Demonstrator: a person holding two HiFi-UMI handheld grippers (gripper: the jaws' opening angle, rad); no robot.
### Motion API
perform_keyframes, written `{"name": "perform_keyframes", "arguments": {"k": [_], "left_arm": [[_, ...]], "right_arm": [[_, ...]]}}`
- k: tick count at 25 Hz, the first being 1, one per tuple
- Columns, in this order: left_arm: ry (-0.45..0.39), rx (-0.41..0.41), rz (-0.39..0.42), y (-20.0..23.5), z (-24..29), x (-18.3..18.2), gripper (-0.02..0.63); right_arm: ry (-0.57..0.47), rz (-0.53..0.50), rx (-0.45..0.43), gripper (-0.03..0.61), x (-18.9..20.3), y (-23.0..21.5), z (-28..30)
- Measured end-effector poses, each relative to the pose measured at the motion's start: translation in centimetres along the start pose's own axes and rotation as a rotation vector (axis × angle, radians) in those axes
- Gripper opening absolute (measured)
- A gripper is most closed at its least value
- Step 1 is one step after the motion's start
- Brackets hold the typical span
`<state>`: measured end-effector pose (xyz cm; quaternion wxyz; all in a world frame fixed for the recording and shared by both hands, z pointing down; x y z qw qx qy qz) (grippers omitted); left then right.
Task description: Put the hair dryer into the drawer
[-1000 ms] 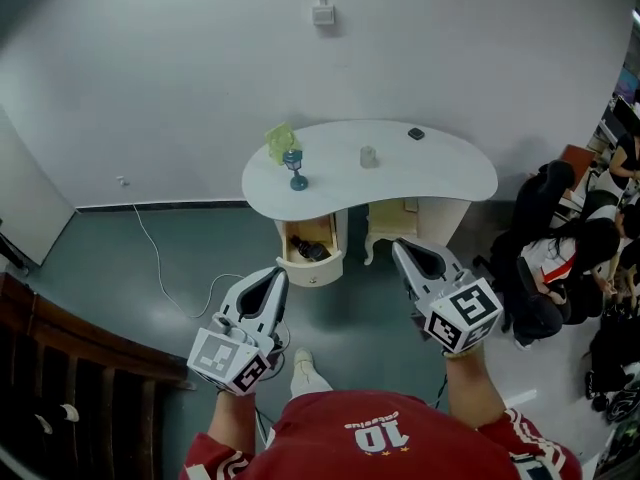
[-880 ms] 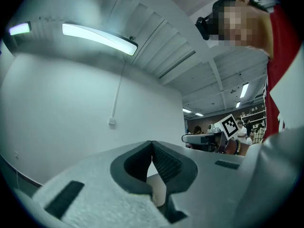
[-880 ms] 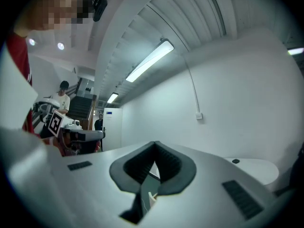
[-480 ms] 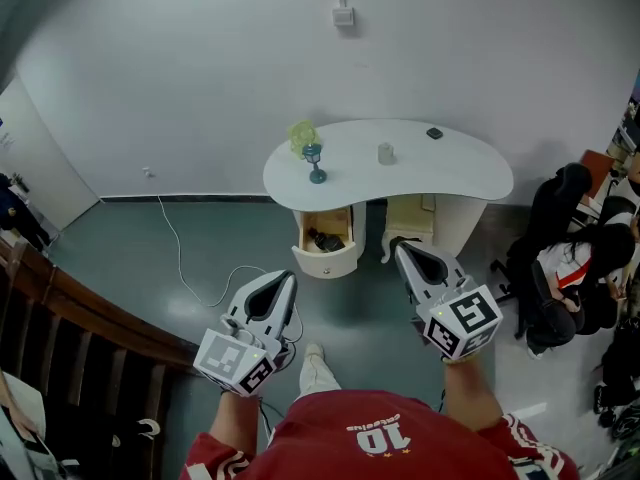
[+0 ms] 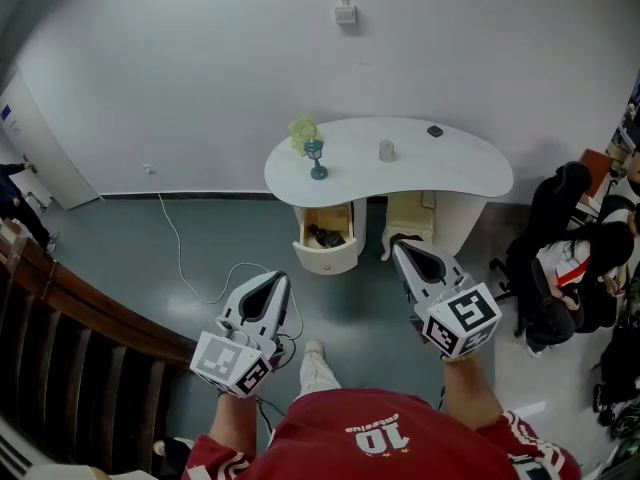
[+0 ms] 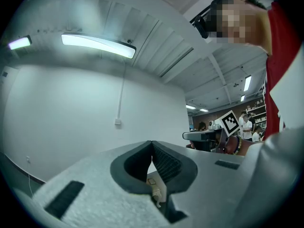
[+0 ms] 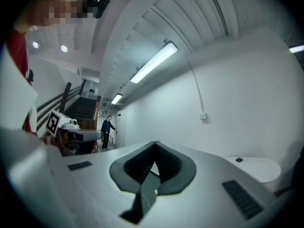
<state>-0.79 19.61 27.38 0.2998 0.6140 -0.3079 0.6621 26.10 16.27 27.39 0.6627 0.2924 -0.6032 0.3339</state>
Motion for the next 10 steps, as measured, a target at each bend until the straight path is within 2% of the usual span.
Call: {"name": "perform_keyframes", "arguments": {"k": [10], "left_arm": [[-0.017,-0.011,-0.002,0.7,-1.1,0.1,-0.009]], "right_arm": [[0.004,-0.019,0.018,0.003,0.1,0.7,-0.1]]}}
Point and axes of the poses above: the fingertips, and each gripper's own axes: z forward along the fingers, y to its left, x out of its underside, the point moved 7 cm from there along -z, backward along the fingers, and after that the axes turned 8 degrees about y, right-handed, at the moved point
